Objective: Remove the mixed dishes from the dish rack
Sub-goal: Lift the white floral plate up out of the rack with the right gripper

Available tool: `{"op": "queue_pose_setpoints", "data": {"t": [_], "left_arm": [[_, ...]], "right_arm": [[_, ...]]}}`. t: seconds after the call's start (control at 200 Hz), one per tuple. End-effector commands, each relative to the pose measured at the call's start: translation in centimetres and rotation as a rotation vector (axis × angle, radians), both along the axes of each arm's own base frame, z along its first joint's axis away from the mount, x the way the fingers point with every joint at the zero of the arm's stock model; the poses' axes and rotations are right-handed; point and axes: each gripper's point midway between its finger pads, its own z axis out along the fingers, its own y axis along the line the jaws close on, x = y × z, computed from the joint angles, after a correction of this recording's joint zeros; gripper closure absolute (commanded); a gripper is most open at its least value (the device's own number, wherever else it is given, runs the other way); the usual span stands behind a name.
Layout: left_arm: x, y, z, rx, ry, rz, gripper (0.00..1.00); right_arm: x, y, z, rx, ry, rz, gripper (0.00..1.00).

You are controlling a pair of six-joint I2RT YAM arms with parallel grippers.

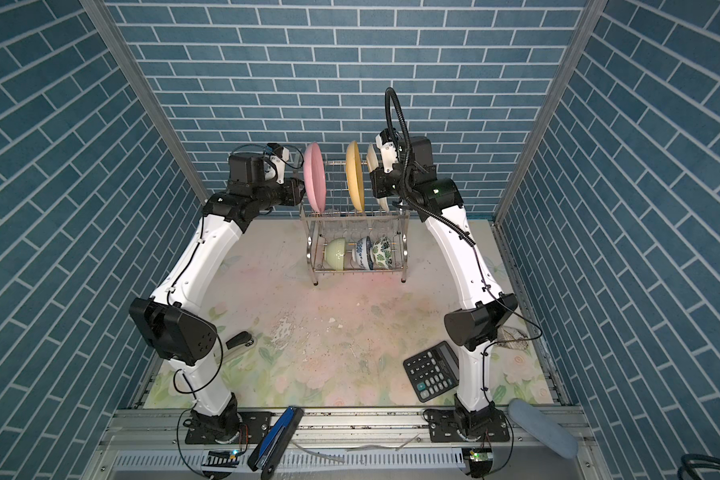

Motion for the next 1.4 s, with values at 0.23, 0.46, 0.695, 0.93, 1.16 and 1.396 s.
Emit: {"op": "queue_pose_setpoints", "data": {"t": [0.23, 0.46, 0.695, 0.93, 1.16, 1.396], "left_arm": [[-0.1, -0.2, 0.7, -0.004, -0.016, -0.010, 0.55], [0.0, -0.2, 0.4, -0.001, -0.007, -0.010, 0.55], [0.0, -0.3, 0.5, -0.005, -0.011, -0.011, 0.55], [0.3, -0.3, 0.2, 0.003, -0.006, -0.008, 0.55], [0.3, -0.3, 0.0, 0.003, -0.002, -0.008, 0.55], [0.3, -0.3, 0.1, -0.001, -0.002, -0.010, 0.55]], "right_arm": [[-2.6, -0.4, 7.4, 0.055, -0.194, 0.032, 1.00], [-2.5, -0.7, 7.9, 0.033, -0.228, 0.021, 1.00], [-2.4, -0.9, 8.1, 0.019, -0.248, 0.015, 1.00], [-3.6, -1.3, 10.0, 0.044, -0.287, 0.028, 1.00], [-4.6, -1.5, 11.6, 0.093, -0.322, 0.034, 1.00], [-3.9, -1.5, 12.2, 0.147, -0.345, 0.013, 1.00]]}}
